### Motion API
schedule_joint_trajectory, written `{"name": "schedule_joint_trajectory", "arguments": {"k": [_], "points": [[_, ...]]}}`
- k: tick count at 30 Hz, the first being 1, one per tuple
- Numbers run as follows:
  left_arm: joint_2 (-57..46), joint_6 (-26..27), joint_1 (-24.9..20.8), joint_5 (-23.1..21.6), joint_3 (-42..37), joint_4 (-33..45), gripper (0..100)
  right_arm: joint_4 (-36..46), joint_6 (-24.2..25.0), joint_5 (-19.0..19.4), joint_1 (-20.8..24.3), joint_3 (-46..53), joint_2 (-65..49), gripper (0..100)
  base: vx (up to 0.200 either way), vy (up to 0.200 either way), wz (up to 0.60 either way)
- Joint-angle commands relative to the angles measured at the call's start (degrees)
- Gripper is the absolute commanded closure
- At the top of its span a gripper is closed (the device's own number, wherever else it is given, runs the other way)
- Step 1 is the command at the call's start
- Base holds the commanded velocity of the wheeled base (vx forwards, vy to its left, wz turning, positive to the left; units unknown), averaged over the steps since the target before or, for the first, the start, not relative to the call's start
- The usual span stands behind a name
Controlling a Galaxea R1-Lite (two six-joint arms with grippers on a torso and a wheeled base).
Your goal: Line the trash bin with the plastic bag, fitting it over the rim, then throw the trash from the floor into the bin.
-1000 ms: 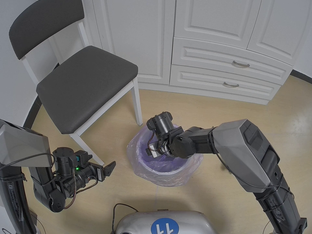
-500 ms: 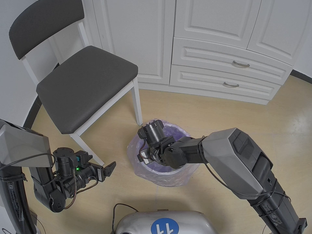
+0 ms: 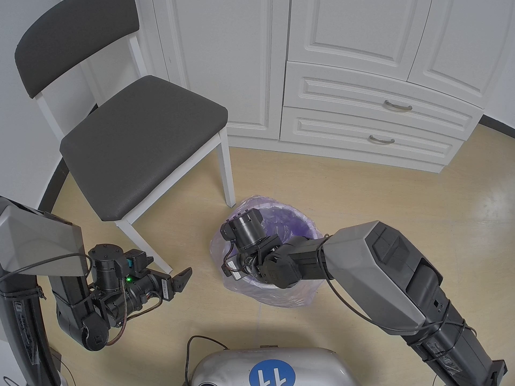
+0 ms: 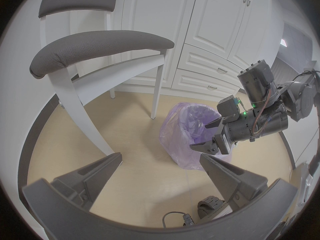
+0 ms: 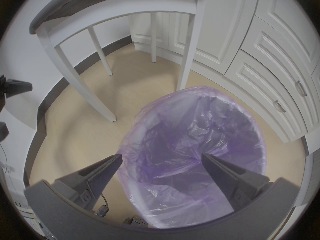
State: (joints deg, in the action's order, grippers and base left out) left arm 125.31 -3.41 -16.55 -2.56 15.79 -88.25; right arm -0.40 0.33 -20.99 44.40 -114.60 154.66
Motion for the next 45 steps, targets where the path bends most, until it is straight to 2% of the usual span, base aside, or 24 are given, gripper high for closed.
{"name": "schedule_joint_trajectory", "arguments": {"k": [1,8,11,12,13,14,17,18,30,35,38,40,43,44,45], "points": [[0.2,-0.01,0.03,0.01,0.03,-0.08,0,-0.83,-0.94,-0.01,-0.01,0.01,1.52,0,0.0,0.0,0.0],[0.2,-0.01,0.03,0.01,0.03,0.01,0,-2.59,-3.32,-0.54,0.07,0.01,2.93,0,0.0,0.0,0.0],[0.2,-0.01,0.03,0.01,0.03,-0.08,0,-4.26,-5.6,-3.44,0.51,0.01,3.45,0,0.0,0.0,0.0],[0.2,-0.01,0.03,0.01,0.03,-0.08,0,-5.57,-7.98,-4.94,0.78,0.01,3.72,0,0.0,0.0,0.0],[0.2,-0.01,0.03,0.01,0.03,-0.08,0,-5.57,-7.98,-4.94,0.78,0.01,3.72,0,0.0,0.0,0.0],[0.2,-0.01,0.03,0.01,0.03,-0.08,0,-7.16,-11.05,-6.61,0.87,0.01,4.42,0,0.0,0.0,0.0],[0.2,-0.01,0.03,0.01,0.03,-0.08,0,-7.51,-12.28,-7.66,1.22,0.01,4.77,0,0.0,0.0,0.0],[0.2,-0.01,0.03,0.01,0.03,-0.08,0,-7.6,-13.07,-9.15,1.39,0.01,5.12,0,0.0,0.0,0.0],[0.2,-0.01,0.03,0.01,0.12,0.01,0,-6.89,-11.05,-9.59,5.08,0.01,0.46,0,0.0,0.0,0.0],[1.69,0.07,-0.58,0.1,-0.05,0.01,0,-6.98,-6.92,-9.68,6.75,8.52,-6.39,0,0.0,0.0,0.0],[5.3,0.07,-2.08,0.27,0.74,0.01,0,-7.33,-1.82,-10.74,8.25,22.23,-16.23,0,0.0,0.0,0.0],[6.7,0.16,-2.78,0.36,1.53,0.01,0,-7.77,-0.94,-10.91,8.25,27.33,-19.57,0,0.0,0.0,0.0],[9.17,0.95,-3.22,1.07,5.57,0.09,0,-11.46,0.37,-11.0,8.07,38.23,-26.69,0,0.0,0.0,0.0],[9.17,0.95,-3.22,1.07,5.57,0.09,0,-11.46,0.37,-11.0,8.07,38.23,-26.69,0,0.0,0.0,0.0],[10.4,2.8,-2.87,1.51,8.65,0.18,0,-16.12,1.08,-11.09,7.55,44.47,-30.03,0,0.0,0.0,0.0]]}}
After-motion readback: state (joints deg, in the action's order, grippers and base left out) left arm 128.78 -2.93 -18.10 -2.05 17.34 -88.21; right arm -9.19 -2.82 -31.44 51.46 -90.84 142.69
